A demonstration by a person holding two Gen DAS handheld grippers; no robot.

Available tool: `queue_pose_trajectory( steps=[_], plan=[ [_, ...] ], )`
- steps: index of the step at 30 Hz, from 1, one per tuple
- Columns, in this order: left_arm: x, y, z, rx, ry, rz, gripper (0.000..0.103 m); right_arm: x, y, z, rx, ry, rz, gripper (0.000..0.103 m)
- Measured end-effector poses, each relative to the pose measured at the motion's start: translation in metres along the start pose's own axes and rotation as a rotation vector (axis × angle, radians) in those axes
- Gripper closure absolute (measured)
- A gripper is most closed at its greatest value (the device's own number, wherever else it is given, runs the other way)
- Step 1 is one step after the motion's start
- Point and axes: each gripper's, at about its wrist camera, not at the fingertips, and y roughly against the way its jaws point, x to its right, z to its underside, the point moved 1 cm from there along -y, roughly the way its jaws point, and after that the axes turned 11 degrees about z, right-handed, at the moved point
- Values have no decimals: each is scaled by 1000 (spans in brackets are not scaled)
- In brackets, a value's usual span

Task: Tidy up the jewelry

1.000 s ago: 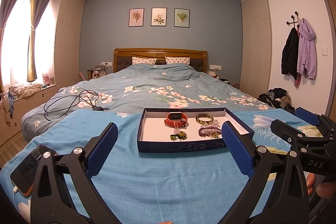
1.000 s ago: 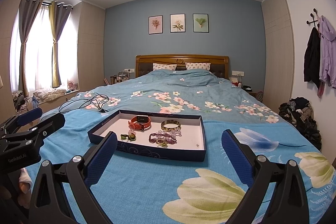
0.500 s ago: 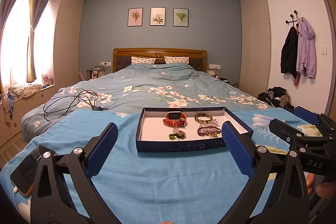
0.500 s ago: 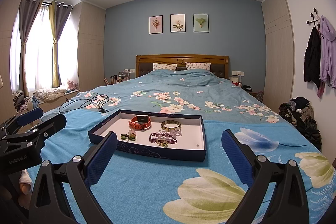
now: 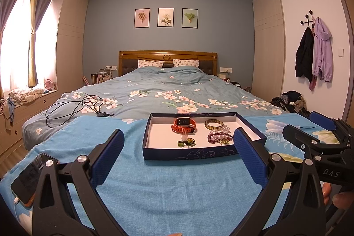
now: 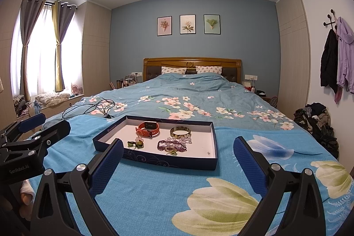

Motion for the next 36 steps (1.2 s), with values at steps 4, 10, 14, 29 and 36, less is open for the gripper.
queue_pose_trajectory(
  steps=[4, 10, 14, 29, 36],
  plan=[
    [0, 0, -1, 0, 0, 1, 6, 0, 0, 0, -1, 0, -1, 7],
    [0, 0, 0, -1, -1, 1, 6, 0, 0, 0, -1, 1, 0, 7],
    [1, 0, 0, 0, 1, 1, 6, 0, 0, 0, 0, 2, 0, 7],
    [1, -2, -1, -2, 9, -7, 6, -1, -1, 0, -2, 4, -1, 7],
    [-1, -3, -1, -22, 19, 20, 6, 0, -5, -1, -16, 21, -7, 7]
  ],
)
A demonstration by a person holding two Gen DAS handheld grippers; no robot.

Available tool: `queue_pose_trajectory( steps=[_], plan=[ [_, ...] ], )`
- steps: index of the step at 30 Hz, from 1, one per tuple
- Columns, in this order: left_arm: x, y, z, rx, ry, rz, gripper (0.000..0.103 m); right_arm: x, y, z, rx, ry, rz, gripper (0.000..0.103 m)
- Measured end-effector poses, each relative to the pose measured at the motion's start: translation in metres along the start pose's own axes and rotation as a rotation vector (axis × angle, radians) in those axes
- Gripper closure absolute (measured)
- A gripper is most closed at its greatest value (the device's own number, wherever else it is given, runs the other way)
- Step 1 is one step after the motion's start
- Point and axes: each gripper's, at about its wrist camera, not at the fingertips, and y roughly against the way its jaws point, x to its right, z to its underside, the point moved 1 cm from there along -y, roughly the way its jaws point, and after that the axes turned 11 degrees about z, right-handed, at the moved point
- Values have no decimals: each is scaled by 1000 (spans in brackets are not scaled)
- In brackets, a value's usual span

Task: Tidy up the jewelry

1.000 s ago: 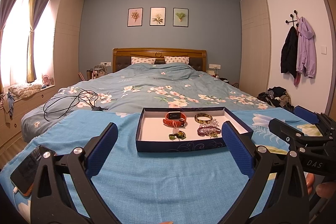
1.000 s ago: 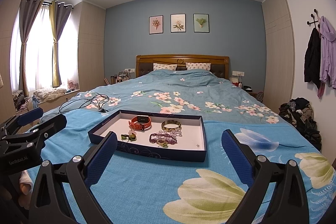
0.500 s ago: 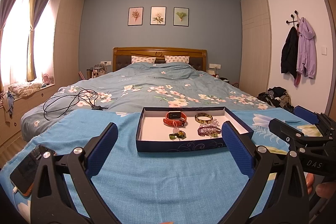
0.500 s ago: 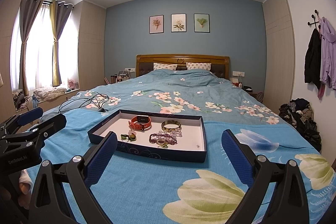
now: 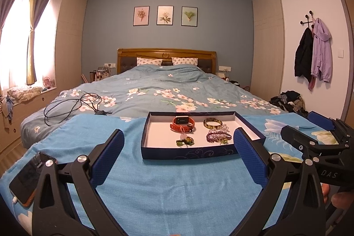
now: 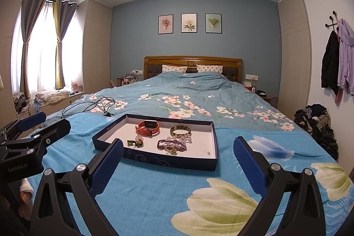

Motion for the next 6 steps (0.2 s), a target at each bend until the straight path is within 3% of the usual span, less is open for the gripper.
queue_pose_trajectory(
  steps=[6],
  plan=[
    [-13, -10, 1, -61, 33, 5, 6, 22, -19, 2, -106, 20, -15, 7]
  ],
)
